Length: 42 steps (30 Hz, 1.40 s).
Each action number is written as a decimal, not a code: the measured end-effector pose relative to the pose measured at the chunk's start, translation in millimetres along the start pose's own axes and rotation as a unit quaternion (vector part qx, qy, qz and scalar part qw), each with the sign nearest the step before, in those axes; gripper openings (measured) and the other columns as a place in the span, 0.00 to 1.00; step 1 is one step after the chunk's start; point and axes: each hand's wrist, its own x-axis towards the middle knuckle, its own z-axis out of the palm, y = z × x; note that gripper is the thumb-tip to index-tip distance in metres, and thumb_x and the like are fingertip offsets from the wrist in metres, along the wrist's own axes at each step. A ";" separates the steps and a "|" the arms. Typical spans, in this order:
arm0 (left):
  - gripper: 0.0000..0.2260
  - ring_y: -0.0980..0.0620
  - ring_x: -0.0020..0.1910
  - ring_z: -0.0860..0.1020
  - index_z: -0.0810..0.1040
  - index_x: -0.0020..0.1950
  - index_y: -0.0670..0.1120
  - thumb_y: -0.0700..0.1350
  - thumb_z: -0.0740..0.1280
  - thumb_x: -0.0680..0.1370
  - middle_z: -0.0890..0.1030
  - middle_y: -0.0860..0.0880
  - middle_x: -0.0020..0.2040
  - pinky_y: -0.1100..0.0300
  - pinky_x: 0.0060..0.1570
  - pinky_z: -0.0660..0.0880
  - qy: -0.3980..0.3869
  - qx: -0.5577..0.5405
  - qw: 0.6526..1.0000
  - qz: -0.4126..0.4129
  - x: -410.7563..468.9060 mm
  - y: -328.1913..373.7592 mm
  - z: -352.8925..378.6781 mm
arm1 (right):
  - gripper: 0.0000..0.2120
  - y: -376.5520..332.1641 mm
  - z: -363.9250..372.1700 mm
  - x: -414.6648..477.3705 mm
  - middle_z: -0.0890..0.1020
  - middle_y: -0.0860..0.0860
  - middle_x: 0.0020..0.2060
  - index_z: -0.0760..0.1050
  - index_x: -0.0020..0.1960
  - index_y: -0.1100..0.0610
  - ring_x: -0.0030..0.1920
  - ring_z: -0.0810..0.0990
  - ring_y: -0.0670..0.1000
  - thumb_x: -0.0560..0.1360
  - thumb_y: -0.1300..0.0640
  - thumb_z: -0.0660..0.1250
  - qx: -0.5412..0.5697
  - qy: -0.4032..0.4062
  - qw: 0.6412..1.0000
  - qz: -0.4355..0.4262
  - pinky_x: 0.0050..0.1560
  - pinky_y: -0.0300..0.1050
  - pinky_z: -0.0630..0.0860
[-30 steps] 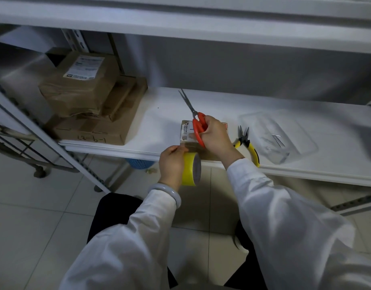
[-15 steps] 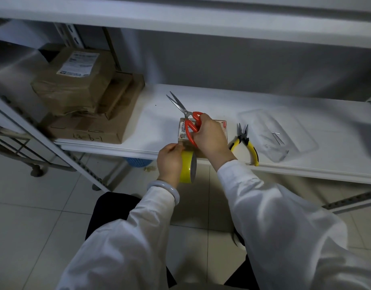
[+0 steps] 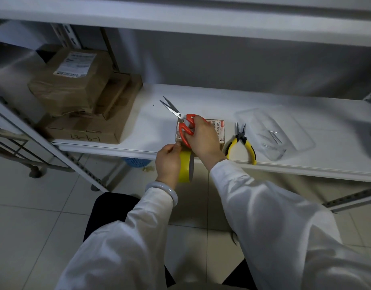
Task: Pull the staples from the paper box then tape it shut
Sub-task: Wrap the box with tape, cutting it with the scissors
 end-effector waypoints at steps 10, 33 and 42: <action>0.11 0.47 0.46 0.75 0.72 0.38 0.52 0.38 0.65 0.76 0.77 0.46 0.44 0.57 0.53 0.71 -0.078 -0.047 0.996 -0.025 0.0 -4.1 -0.8 | 0.20 9.4 -12.5 0.1 0.80 0.55 0.53 0.72 0.60 0.58 0.53 0.77 0.54 0.71 0.54 0.72 0.055 -0.094 0.993 -0.040 0.49 0.39 0.69; 0.08 0.45 0.49 0.73 0.73 0.52 0.48 0.50 0.60 0.77 0.77 0.46 0.50 0.55 0.50 0.67 -0.075 0.105 0.992 -0.010 3.4 -6.5 -3.8 | 0.15 10.4 -3.5 2.5 0.83 0.55 0.49 0.76 0.56 0.56 0.51 0.79 0.58 0.72 0.51 0.69 -0.002 -0.053 0.997 -0.062 0.49 0.45 0.74; 0.06 0.43 0.58 0.74 0.74 0.53 0.50 0.48 0.63 0.78 0.77 0.44 0.58 0.49 0.65 0.69 -0.075 -0.017 0.991 -0.111 -2.7 -18.2 -0.7 | 0.16 7.9 -7.5 1.9 0.82 0.55 0.52 0.74 0.60 0.57 0.53 0.79 0.58 0.74 0.52 0.67 -0.008 -0.058 0.997 -0.059 0.51 0.45 0.73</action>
